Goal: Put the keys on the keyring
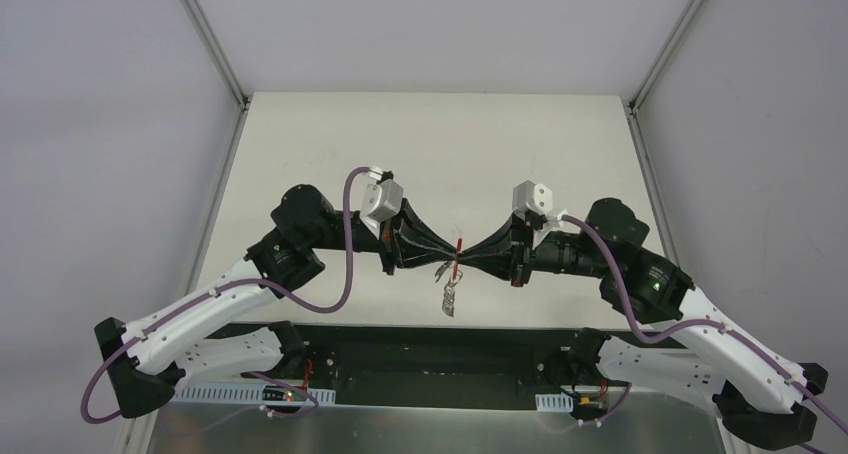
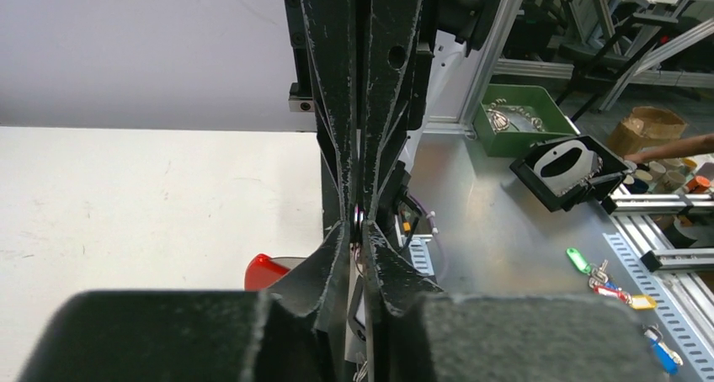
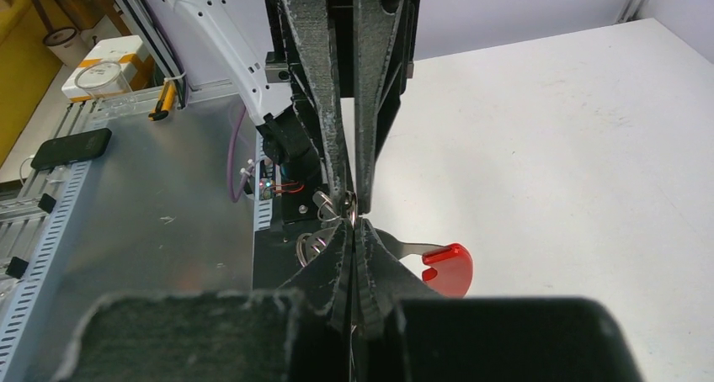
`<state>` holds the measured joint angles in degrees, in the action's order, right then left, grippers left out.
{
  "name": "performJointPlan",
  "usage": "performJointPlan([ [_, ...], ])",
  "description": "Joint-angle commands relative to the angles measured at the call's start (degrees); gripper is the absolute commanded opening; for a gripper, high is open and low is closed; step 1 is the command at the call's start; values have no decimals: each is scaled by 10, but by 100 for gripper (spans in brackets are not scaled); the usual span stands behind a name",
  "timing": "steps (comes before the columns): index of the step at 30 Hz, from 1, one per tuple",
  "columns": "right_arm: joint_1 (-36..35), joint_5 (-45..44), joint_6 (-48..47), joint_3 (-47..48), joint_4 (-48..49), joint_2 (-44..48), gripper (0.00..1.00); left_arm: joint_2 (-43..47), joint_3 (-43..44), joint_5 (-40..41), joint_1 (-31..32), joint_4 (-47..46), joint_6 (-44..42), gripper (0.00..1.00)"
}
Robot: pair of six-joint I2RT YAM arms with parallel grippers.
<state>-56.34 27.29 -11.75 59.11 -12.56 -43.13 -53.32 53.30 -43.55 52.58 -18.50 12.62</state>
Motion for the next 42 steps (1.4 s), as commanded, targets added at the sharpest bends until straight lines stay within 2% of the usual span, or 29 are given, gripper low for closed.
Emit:
performJointPlan([
  [1,-9,-5,-18,5,50,7,0,-3,29,-21,5,-7,-6,1],
  [12,-21,-40,-33,-18,78,22,0,-12,47,-2,6,41,-8,0],
  [17,-24,-48,-31,-9,57,20,0,-26,67,7,6,73,-2,0],
  [23,-23,-36,-27,58,-69,-13,23,-34,93,21,6,126,-5,0],
  [28,-23,-23,-22,118,-191,-51,34,-34,118,20,6,181,-10,0],
  [36,-23,-13,-33,212,-341,-114,36,-48,151,-18,6,255,-22,0],
  [42,-23,-8,-39,228,-347,-133,35,-62,158,-51,5,274,-17,0],
])
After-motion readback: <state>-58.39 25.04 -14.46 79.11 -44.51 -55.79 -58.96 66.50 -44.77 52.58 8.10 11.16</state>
